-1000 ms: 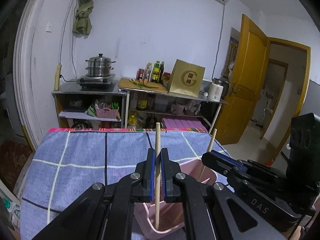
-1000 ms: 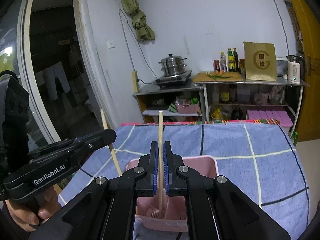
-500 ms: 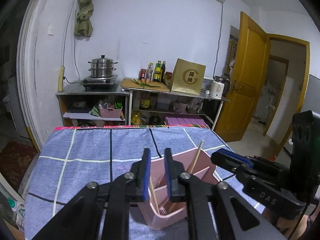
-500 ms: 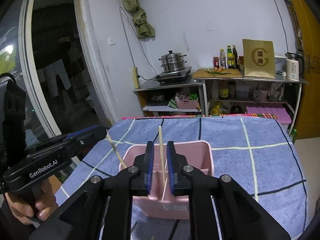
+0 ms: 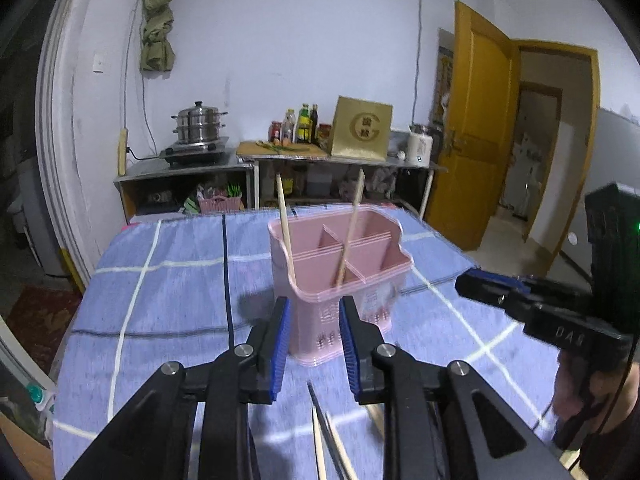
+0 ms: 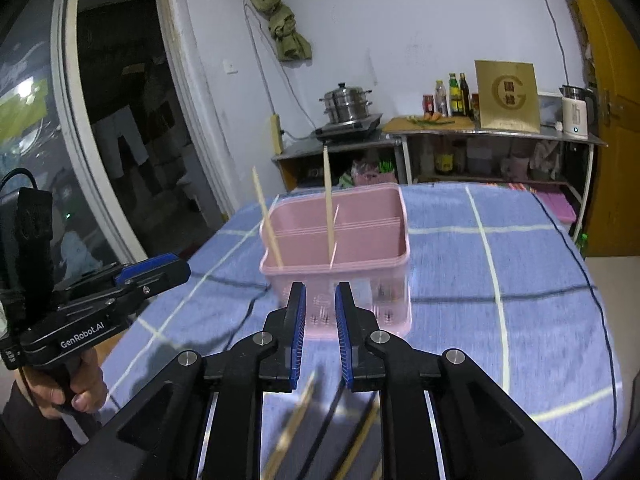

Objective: Organize utensils
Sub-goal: 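Open both tools to release the chopsticks inside the basket, then move both tools back down to the remaining chopsticks on the cloth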

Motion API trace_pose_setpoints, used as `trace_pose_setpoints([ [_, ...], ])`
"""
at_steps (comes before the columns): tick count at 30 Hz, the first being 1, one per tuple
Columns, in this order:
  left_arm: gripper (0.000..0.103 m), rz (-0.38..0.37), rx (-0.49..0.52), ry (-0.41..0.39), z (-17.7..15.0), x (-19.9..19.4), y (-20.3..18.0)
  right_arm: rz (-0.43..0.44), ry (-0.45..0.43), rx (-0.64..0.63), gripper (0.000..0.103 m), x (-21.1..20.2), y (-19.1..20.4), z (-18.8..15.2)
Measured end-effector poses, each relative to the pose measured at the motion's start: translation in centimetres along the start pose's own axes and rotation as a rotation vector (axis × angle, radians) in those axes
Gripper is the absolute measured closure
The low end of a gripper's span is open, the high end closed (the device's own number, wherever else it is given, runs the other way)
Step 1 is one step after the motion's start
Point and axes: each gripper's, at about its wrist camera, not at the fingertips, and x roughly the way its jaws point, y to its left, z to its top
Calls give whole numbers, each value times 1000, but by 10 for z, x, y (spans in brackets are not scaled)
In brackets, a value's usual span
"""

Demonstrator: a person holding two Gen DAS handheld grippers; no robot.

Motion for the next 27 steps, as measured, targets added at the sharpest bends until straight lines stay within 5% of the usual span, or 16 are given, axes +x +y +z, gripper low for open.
trace_pose_setpoints([
  [12,79,-5,19,136,-86,-7,-6,-13,140,-23,87,-7,13,-68],
  [27,79,8,47,285,-123,22,-7,-32,333,-78,88,41,35,-114],
])
